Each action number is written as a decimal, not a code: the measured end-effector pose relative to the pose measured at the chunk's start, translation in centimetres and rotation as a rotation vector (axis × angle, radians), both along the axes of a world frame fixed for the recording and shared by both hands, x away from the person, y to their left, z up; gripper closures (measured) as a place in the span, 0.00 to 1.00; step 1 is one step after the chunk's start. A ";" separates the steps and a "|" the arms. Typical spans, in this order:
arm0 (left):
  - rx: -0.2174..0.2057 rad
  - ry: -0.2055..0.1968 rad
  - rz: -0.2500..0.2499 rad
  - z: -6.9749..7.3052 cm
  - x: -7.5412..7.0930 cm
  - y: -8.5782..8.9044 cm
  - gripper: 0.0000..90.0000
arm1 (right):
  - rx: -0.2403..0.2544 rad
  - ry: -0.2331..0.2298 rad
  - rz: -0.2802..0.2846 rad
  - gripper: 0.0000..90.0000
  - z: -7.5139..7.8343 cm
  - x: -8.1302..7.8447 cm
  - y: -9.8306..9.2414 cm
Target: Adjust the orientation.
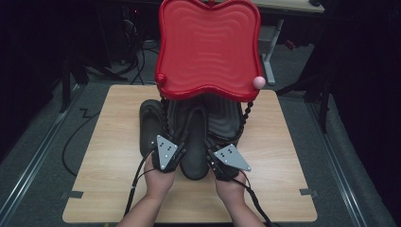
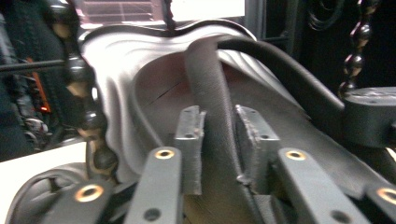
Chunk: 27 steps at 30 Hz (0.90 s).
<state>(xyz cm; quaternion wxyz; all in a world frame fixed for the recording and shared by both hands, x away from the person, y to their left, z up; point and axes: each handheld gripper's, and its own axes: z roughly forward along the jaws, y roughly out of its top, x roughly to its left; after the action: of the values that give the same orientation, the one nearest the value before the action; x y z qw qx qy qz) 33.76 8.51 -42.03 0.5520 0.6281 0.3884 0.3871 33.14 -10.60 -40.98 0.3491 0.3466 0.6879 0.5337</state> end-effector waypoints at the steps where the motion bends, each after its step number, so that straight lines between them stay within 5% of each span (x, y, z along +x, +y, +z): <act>1: -0.010 0.008 -0.010 0.1 -0.2 0.0 0.71 | -0.001 -0.006 -0.011 0.95 0.0 0.1 -0.1; 7: -0.018 0.004 -0.049 -0.5 -2.8 -0.1 0.61 | -0.007 -0.015 -0.044 0.96 -0.6 0.4 -0.2; 12: -0.046 0.064 -0.055 -1.6 -3.7 -0.2 0.61 | 0.013 -0.028 -0.068 0.96 -0.7 0.3 -0.1; 17: -0.043 0.091 -0.032 -2.2 -3.2 -0.5 0.62 | 0.028 -0.038 -0.077 0.95 -1.0 0.6 0.2; 22: 0.013 0.065 0.014 -2.0 -1.9 0.3 0.80 | 0.033 -0.013 -0.066 0.95 -1.5 1.4 0.4; 27: 0.024 0.067 0.050 -1.5 -0.4 0.8 0.84 | 0.036 0.001 -0.048 0.93 -1.4 2.7 1.1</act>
<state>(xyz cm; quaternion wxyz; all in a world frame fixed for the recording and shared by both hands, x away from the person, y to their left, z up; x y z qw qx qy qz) 33.33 9.27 -43.53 0.5213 0.6372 0.4177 0.3843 35.83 -9.53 -42.39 0.3550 0.3694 0.6701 0.5372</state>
